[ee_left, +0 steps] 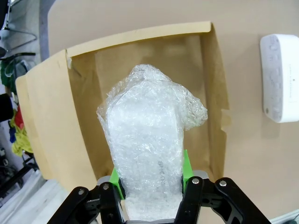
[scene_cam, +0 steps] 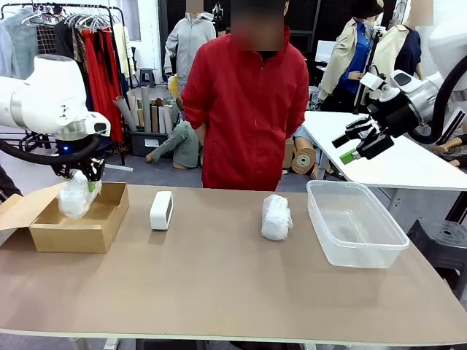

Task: Separate and place wrapped and unwrapped clocks.
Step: If the picked Digital clock is wrapped, place it in the Package Box ; if not, place it in the Organizing box.

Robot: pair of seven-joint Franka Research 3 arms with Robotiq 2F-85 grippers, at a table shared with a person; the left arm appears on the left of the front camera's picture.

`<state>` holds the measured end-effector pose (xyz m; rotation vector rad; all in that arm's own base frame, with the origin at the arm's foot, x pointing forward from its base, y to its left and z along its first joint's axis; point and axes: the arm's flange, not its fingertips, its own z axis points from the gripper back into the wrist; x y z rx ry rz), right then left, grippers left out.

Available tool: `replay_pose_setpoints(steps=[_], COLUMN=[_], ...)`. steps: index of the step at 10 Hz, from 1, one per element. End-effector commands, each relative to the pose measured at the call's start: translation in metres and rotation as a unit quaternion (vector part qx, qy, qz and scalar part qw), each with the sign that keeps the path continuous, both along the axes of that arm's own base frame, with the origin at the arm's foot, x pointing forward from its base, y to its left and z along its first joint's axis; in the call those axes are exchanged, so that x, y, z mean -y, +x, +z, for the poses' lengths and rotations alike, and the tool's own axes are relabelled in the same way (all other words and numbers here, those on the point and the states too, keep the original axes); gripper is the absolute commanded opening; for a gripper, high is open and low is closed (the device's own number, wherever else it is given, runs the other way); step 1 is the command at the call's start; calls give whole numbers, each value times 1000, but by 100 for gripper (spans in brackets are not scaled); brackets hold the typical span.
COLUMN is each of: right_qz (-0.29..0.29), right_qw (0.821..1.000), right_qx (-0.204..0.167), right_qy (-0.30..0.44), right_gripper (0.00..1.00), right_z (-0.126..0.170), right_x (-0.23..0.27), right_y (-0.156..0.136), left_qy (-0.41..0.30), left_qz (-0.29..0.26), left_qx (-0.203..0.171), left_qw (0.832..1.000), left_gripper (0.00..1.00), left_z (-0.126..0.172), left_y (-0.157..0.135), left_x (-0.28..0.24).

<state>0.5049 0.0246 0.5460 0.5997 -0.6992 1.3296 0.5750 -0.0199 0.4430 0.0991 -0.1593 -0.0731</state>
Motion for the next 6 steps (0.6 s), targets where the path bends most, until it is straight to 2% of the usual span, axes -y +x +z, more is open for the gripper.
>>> replay_pose_setpoints(steps=[1,6], right_qz=[1,1], right_qw=[1000,1000], right_qx=[2,2], right_qy=[1,1], right_gripper=[100,100], right_z=[1,1], right_x=[-1,-1], right_y=[0,0], left_qy=[-13,-53], left_qz=[-3,12], left_qx=[-1,-16], left_qw=[1000,998], left_gripper=[0,0], left_z=[-2,-31], left_y=[11,31], left_x=[-11,-25])
